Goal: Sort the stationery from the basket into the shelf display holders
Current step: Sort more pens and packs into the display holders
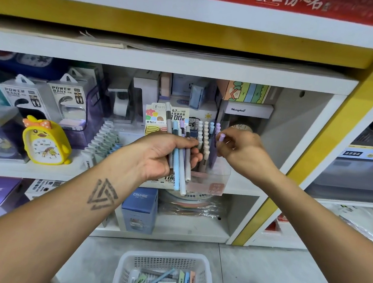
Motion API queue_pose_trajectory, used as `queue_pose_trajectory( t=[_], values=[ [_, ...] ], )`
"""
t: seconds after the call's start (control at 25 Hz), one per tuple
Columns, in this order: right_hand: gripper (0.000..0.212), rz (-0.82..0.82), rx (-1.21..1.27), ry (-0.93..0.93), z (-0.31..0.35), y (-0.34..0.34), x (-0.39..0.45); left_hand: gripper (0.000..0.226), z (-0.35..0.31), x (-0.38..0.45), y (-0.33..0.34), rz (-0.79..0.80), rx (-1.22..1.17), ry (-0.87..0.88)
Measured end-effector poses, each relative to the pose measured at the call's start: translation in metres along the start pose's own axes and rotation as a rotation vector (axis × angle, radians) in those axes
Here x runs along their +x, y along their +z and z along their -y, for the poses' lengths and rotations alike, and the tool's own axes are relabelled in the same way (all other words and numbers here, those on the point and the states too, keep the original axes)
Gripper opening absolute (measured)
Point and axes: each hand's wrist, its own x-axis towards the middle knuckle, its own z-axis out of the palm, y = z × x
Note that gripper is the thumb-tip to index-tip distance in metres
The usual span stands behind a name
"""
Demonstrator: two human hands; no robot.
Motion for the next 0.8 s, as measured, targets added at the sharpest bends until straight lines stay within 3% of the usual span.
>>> queue_pose_trajectory(
  t=[0.32, 0.44, 0.56, 0.64, 0.72, 0.8],
  values=[
    [0.026, -0.017, -0.001, -0.058, -0.006, 0.002, -0.002, 0.018, 0.001, -0.001, -0.002, 0.109, 0.020, -0.031],
    [0.010, 0.006, -0.149, -0.095, -0.011, 0.009, -0.004, 0.018, 0.002, -0.003, -0.003, 0.216, 0.052, -0.020],
    [0.017, -0.124, -0.251, -0.159, -0.006, 0.007, -0.001, 0.022, 0.001, -0.003, -0.005, 0.275, 0.110, -0.009],
    [0.018, -0.170, 0.108, -0.026, 0.010, 0.002, 0.003, 0.018, 0.000, -0.003, -0.007, 0.291, 0.139, -0.030],
    [0.023, -0.046, 0.494, 0.125, 0.023, -0.002, 0.005, 0.016, 0.000, -0.003, -0.007, 0.311, 0.167, -0.057],
    [0.021, 0.077, 0.649, 0.188, 0.029, 0.000, 0.004, 0.017, 0.002, -0.004, -0.006, 0.322, 0.202, -0.072]
  ],
)
